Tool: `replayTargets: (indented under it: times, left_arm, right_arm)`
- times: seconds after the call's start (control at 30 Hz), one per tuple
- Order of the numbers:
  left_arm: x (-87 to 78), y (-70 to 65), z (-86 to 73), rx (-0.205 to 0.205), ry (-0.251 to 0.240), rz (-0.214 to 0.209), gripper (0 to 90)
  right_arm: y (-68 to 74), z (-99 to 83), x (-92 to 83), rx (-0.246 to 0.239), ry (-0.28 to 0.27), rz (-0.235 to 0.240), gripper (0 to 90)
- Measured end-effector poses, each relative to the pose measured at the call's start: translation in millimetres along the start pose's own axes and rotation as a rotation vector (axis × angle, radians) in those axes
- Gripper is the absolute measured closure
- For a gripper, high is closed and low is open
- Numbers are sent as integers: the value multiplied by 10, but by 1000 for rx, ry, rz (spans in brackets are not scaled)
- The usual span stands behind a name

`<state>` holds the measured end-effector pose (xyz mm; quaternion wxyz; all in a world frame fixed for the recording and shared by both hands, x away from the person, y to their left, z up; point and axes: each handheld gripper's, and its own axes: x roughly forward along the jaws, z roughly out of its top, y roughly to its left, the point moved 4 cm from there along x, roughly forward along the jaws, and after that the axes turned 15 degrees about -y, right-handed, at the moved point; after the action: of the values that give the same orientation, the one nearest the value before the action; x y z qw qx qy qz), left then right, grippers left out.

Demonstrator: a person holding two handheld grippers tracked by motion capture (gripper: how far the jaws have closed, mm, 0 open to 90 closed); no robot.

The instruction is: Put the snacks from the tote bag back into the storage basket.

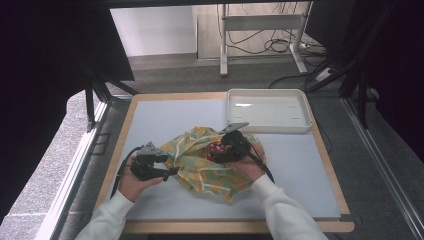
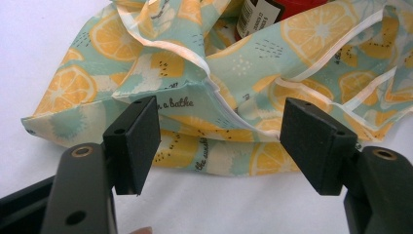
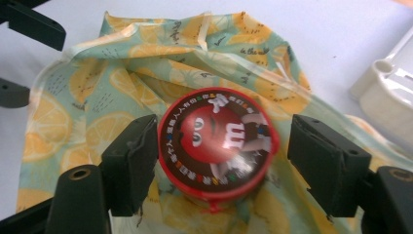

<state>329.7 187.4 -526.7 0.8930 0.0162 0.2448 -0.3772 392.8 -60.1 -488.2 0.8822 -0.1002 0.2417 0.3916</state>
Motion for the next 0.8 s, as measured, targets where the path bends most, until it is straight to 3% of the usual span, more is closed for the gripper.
replayTargets:
  times: [0.3, 0.63, 0.8]
  left_arm:
    - [11, -5, -2, 4, 3, -6, 316]
    - [30, -11, -10, 9, 10, -7, 316]
    - [31, -3, -12, 6, 11, -8, 316]
  right_arm:
    - [90, -84, 168, -4, 63, -79, 218]
    - [83, -194, 362, 22, 105, -91, 219]
    - [79, -191, 345, 23, 113, -80, 227]
